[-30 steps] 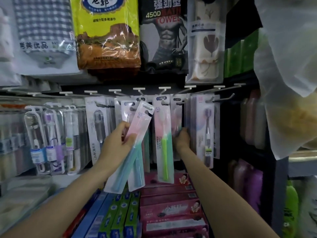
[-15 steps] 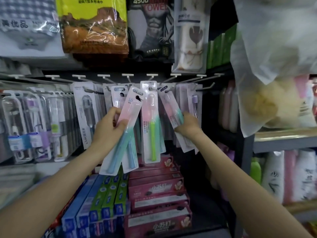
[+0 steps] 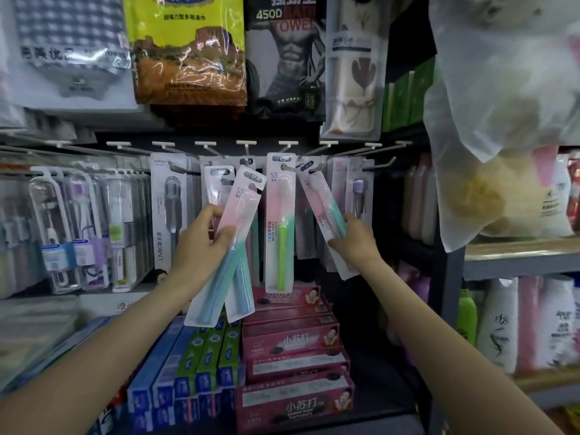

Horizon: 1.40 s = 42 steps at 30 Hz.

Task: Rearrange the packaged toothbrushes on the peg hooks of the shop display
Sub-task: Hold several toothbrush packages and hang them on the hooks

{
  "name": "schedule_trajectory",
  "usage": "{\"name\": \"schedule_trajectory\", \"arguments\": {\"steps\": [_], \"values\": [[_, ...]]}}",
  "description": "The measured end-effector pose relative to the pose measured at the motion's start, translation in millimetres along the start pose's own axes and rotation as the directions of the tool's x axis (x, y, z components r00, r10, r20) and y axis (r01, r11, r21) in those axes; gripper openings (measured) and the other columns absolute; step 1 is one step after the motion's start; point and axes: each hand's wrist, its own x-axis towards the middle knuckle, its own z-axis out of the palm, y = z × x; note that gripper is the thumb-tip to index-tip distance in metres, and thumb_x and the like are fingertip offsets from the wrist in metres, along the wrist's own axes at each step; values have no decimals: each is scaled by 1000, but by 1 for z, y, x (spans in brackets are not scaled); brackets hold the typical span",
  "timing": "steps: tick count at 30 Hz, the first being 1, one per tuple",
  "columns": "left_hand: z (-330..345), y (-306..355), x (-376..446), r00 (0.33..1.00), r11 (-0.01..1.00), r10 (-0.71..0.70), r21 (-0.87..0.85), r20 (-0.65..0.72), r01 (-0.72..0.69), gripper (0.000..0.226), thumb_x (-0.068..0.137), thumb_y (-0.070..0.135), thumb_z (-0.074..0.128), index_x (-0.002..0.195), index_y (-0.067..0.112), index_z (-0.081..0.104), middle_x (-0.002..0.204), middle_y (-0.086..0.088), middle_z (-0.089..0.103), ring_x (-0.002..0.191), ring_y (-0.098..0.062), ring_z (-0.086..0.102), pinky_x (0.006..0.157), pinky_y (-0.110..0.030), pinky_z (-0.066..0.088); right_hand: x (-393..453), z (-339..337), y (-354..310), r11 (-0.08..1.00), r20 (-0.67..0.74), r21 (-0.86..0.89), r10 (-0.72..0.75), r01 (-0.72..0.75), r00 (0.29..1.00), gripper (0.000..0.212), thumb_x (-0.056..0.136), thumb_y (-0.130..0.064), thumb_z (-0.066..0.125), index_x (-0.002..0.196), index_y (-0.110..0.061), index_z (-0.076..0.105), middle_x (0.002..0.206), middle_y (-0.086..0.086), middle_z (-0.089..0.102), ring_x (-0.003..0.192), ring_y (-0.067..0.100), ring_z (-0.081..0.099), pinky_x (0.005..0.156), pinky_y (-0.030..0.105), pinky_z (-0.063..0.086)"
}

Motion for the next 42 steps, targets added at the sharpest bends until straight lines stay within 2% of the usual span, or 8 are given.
{"name": "schedule_trajectory", "arguments": {"steps": [4, 7, 11, 20, 24, 29, 34, 42], "values": [[-3, 4, -3, 1000, 999, -14, -52, 3, 14, 8, 92, 15, 53, 99, 17, 50, 93, 5, 61, 80, -7, 57, 62, -21, 43, -14, 1, -1, 996, 51, -92, -15, 20, 999, 44, 85, -17, 65, 120, -1, 44, 115, 18, 54, 103, 32, 54, 86, 39, 49], [-6, 6, -6, 998, 986, -64, -152, 18, 66, 10, 92, 15, 53, 90, 25, 49, 89, 9, 60, 78, -6, 56, 60, -20, 39, -26, 2, -7, 967, -110, -186, -198, 176, 974, 42, 88, -16, 59, 124, 0, 44, 123, 19, 45, 113, 35, 45, 96, 39, 40], [-7, 6, -11, 989, 951, -143, -271, 30, 145, 17, 92, 14, 54, 86, 29, 51, 93, 2, 63, 85, -16, 59, 68, -22, 43, -31, 7, -24, 951, -97, 7, -308, 310, 946, 27, 89, -13, 58, 115, -3, 55, 113, 12, 52, 106, 26, 51, 87, 24, 39], [-15, 9, -15, 993, 977, -112, -180, 34, 116, 13, 92, 17, 54, 88, 29, 50, 91, 9, 62, 78, -7, 57, 61, -21, 37, -40, 47, -23, 922, 277, 384, -57, -57, 959, 79, 91, -33, 55, 149, -12, 5, 155, 4, 15, 141, 23, 20, 111, 34, 22], [-16, 6, -11, 995, 986, -94, -138, 32, 98, 9, 91, 16, 54, 92, 24, 51, 92, 8, 63, 81, -10, 58, 63, -22, 39, -45, 68, -37, 928, 307, 373, -113, -10, 945, 55, 97, -28, 45, 142, -5, 24, 142, 9, 36, 134, 26, 33, 107, 32, 29], [-16, 6, -9, 999, 994, -48, -93, 19, 49, 14, 91, 13, 54, 89, 26, 51, 88, 15, 60, 79, -1, 57, 63, -17, 40, -20, 71, -33, 913, -40, 403, -55, 67, 998, 50, 99, -36, 34, 145, -15, 29, 156, 6, 7, 143, 22, 2, 115, 39, 11], [-17, 3, -5, 999, 998, -46, -46, 9, 46, 7, 91, 15, 54, 96, 20, 50, 88, 17, 59, 78, 0, 57, 60, -18, 40, 11, 68, -21, 922, 132, 366, 82, -126, 988, 48, 101, -39, 23, 143, -19, 35, 156, 13, 9, 143, 32, 10, 116, 46, 13], [-2, 6, -11, 1000, 995, -1, -98, 28, 4, 15, 90, 15, 56, 87, 29, 50, 91, 13, 63, 81, -1, 60, 62, -18, 43, -15, 81, -10, 938, 185, 343, -130, 60, 974, 49, 91, -43, 52, 126, -9, 52, 138, 9, 36, 126, 25, 39, 104, 32, 35]]}}
